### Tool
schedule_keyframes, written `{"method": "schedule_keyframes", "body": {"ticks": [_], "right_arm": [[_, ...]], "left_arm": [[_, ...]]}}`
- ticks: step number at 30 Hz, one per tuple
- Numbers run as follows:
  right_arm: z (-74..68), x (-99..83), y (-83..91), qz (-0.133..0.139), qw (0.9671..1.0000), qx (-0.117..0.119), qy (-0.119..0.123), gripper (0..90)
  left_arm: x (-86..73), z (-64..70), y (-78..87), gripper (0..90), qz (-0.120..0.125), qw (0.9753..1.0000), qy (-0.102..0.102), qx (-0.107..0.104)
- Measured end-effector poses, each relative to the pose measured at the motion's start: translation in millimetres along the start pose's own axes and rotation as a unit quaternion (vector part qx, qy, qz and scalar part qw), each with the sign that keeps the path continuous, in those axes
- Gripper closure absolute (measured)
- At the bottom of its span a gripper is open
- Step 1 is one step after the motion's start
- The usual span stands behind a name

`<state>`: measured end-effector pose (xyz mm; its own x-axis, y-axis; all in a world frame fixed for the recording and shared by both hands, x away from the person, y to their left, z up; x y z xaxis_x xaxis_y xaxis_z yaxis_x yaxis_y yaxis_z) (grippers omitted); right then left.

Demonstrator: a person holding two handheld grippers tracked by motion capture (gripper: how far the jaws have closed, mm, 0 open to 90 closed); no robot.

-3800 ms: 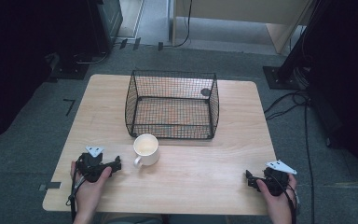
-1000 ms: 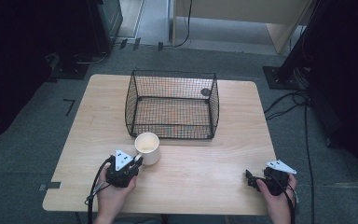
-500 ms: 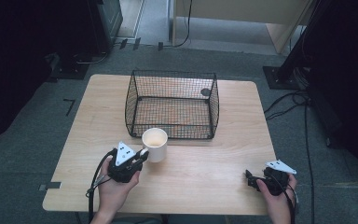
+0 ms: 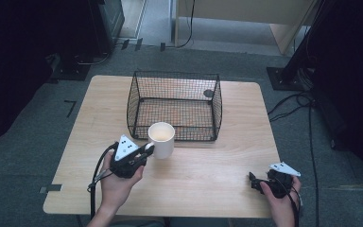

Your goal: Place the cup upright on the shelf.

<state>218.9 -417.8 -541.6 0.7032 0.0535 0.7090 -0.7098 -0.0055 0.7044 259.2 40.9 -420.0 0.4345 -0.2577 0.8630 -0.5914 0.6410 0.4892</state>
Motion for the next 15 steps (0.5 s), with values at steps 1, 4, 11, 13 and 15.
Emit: {"method": "schedule_keyframes", "body": {"ticks": [1,4,11,13,15], "right_arm": [[0.0,0.0,0.0,0.000,1.0000,0.000,0.000,0.0],[0.1,0.0,0.0,0.000,1.0000,0.000,0.000,0.0],[0.0,0.3,-0.4,0.000,1.0000,-0.001,0.000,0.0],[0.0,0.4,-0.4,0.000,1.0000,-0.001,0.000,0.0],[0.0,0.4,-0.4,0.000,1.0000,-0.001,0.000,0.0]], "left_arm": [[1.8,0.0,0.2,80.9,0.001,1.0000,-0.002,0.001],[7.5,0.1,1.2,80.9,0.011,0.9999,-0.001,-0.003],[19.0,3.1,3.2,80.9,0.031,0.9994,-0.011,-0.004],[22.2,3.4,3.1,80.9,0.034,0.9994,-0.011,-0.004],[26.2,3.1,3.4,80.9,0.037,0.9992,-0.013,-0.005]]}}
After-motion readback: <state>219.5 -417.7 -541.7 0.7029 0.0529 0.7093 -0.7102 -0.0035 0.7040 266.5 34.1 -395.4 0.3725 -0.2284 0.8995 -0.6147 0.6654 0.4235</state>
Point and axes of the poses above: each handheld gripper's, and its own axes: y roughly backward along the jaws, x roughly out of its top, z roughly to its right, the point moved 2 cm from there along -y, roughly forward along the jaws, and after that the axes turned 5 degrees about -x, right-handed, at the moved point
